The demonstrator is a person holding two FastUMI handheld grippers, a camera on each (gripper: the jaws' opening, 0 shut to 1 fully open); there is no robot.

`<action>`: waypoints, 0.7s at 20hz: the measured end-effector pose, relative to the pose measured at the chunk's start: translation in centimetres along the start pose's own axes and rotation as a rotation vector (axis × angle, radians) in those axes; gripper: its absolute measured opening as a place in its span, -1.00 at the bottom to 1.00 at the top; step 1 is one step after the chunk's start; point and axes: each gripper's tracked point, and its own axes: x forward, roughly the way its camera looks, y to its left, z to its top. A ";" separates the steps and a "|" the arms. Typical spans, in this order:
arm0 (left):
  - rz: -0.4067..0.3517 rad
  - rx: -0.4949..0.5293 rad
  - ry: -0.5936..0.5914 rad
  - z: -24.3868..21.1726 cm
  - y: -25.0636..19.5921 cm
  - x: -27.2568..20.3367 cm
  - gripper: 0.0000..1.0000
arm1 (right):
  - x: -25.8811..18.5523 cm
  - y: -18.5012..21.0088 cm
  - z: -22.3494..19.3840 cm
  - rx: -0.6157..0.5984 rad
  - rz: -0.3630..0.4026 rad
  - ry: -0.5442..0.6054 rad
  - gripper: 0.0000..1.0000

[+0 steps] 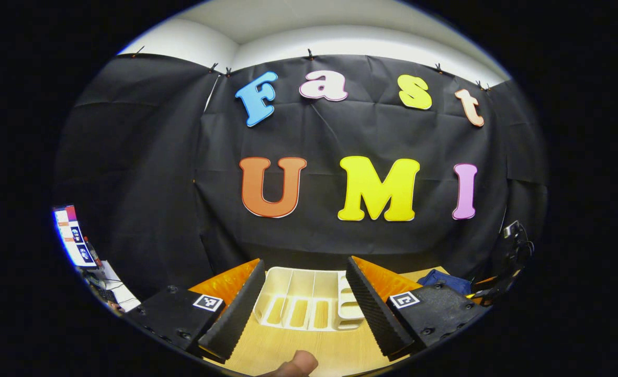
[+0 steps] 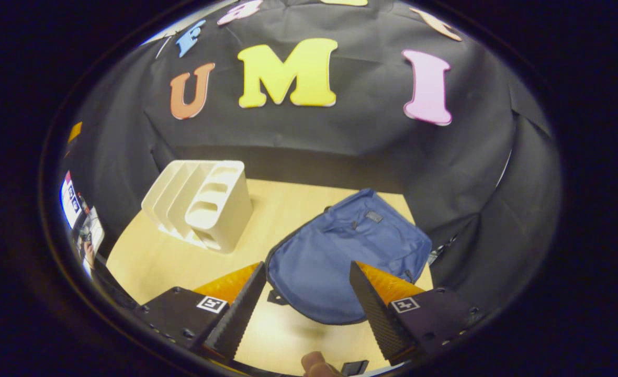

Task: Open the schoolbag, grab two books from the bookshelf and put them into the schoolbag.

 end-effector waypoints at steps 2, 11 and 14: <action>-0.011 -0.026 0.005 -0.2 -1.0 -0.1 0.99 | -2.8 -0.4 2.4 0.016 -0.019 -0.082 0.94; -0.059 -0.023 0.020 -0.1 -4.2 0.6 0.99 | -12.1 -0.5 8.7 -0.035 -0.158 -0.378 0.96; -0.095 -0.009 0.024 -0.4 -5.9 1.0 0.99 | -14.0 1.4 9.0 -0.046 -0.138 -0.420 0.92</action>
